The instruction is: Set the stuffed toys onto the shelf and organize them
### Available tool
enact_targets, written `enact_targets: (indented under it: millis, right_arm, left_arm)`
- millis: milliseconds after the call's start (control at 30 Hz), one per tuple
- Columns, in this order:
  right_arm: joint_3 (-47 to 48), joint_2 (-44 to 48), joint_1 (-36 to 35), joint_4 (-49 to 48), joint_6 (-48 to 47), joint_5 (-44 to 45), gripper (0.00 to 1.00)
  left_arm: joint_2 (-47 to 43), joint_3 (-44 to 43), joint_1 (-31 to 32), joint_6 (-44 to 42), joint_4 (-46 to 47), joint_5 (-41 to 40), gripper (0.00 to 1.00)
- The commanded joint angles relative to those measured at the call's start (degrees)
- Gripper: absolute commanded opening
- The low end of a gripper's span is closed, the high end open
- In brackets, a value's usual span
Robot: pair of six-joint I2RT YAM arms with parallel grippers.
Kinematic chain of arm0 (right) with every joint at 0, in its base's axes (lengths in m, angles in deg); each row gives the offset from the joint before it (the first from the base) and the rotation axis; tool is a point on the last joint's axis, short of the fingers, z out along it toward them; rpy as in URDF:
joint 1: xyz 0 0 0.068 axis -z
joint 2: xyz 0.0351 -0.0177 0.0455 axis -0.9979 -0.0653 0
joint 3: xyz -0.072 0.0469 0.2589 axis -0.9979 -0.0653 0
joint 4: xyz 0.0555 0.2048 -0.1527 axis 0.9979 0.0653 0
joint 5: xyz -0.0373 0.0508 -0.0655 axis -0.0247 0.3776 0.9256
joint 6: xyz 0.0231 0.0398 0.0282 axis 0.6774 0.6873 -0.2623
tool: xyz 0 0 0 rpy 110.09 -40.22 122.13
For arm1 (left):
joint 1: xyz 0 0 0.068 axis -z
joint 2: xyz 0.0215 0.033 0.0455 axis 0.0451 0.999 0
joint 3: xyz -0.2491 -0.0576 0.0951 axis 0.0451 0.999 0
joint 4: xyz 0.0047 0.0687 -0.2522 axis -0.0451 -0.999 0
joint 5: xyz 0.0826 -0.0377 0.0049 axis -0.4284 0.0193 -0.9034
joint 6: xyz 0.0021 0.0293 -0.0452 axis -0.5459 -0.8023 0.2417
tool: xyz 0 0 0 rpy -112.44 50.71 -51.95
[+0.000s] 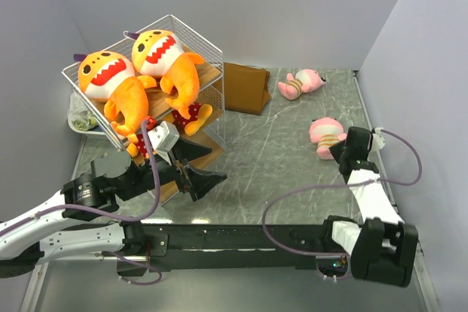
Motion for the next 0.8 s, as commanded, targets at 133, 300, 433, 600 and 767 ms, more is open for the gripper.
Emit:
enact_targets:
  millis: [133,300,433,600,767]
  right_arm:
    - [-1.0,12.2,-22.1,7.5,1.1,2.8,0.00]
    - [-3.1,19.1,-31.4,11.9,5.7,3.5,0.00]
    - [-5.6,23.1,-39.3,11.4,11.1,1.9,0.00]
    - [-10.1,24.1,-51.5,2.6,20.6,0.4,0.00]
    - [-7.3,18.9,-61.9,-8.5,24.9,4.4,0.00]
  left_arm:
    - [1.1,-1.9,0.3,-0.3,2.5,-0.1,0.96]
    - [0.8,-2.6,0.3,-0.2,1.9,0.0,0.97]
    - [0.6,-2.8,0.3,-0.3,2.1,-0.9,0.97]
    - [0.9,-2.7,0.3,-0.4,2.1,-1.3,0.96]
    - [1.3,-3.1,0.3,-0.1,2.7,-0.5,0.97]
